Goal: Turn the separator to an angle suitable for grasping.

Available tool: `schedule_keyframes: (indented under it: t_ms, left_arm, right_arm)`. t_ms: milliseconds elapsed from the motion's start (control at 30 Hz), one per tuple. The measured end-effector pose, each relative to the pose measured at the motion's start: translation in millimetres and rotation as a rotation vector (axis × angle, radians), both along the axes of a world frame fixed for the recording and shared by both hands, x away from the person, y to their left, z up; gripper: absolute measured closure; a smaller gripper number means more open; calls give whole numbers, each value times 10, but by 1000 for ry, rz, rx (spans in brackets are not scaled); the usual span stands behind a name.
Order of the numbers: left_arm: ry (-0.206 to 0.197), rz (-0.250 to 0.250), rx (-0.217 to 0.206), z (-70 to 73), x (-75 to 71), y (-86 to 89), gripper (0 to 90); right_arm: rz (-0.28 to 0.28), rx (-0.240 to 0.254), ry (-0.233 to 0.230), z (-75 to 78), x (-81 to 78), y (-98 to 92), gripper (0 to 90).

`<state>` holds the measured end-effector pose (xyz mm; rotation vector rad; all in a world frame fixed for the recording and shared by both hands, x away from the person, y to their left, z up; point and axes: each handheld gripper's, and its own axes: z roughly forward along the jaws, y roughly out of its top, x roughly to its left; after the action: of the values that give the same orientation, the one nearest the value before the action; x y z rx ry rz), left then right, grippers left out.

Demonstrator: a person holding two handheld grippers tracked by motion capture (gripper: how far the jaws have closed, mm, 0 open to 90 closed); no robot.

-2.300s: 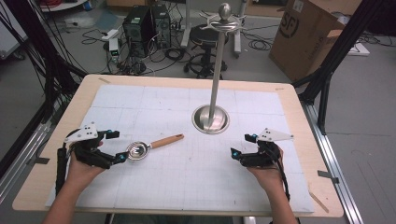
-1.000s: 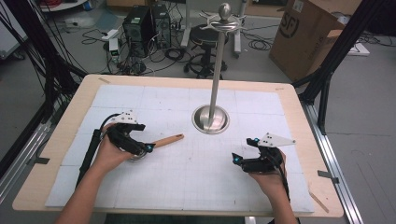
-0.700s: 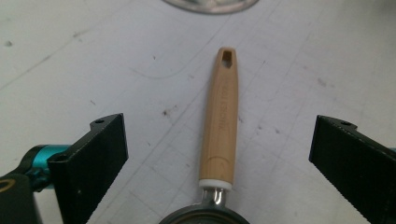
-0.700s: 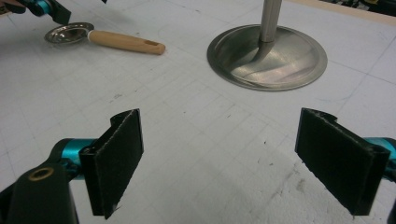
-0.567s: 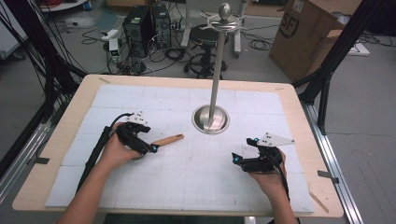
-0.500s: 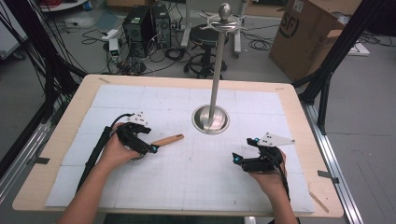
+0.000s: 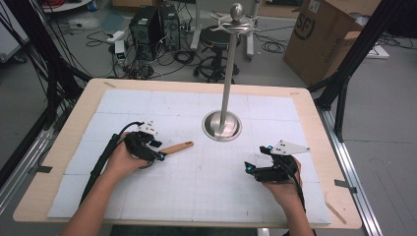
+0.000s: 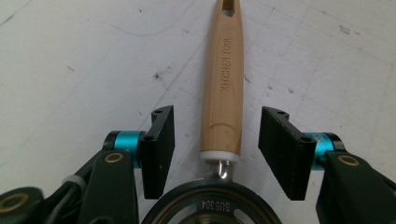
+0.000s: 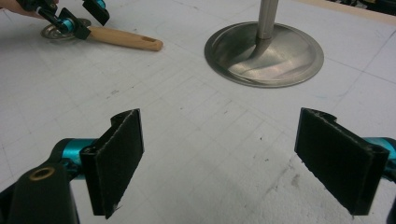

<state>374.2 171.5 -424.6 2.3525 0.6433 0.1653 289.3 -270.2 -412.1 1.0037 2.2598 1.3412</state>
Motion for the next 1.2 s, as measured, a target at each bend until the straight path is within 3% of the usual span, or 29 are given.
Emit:
schedule_keyframes:
  t_ms: [100, 233, 400, 500, 800, 1067, 1200]
  left_arm:
    - [10, 1, 3, -9, -1, -4, 506]
    - [17, -16, 43, -43, 6, -28, 534]
    - [-9, -25, 73, -58, -17, -68, 564]
    - [-28, -38, 76, -65, -33, -84, 583]
    - [-25, -54, 76, -59, -49, -96, 668]
    - [-18, -52, 81, -52, -46, -99, 679]
    - [-18, -43, 82, -51, -38, -95, 639]
  right_arm:
    - [2, -5, 0, -1, 0, 9, 144]
    - [5, -8, -3, -3, 2, 17, 144]
    - [4, -7, -4, -5, 4, 13, 144]
    - [3, -11, -1, -9, 7, 18, 144]
    - [1, -16, 2, -13, 1, 19, 144]
    - [6, -15, 1, -16, 6, 25, 144]
    - [1, -12, 1, -14, 9, 10, 144]
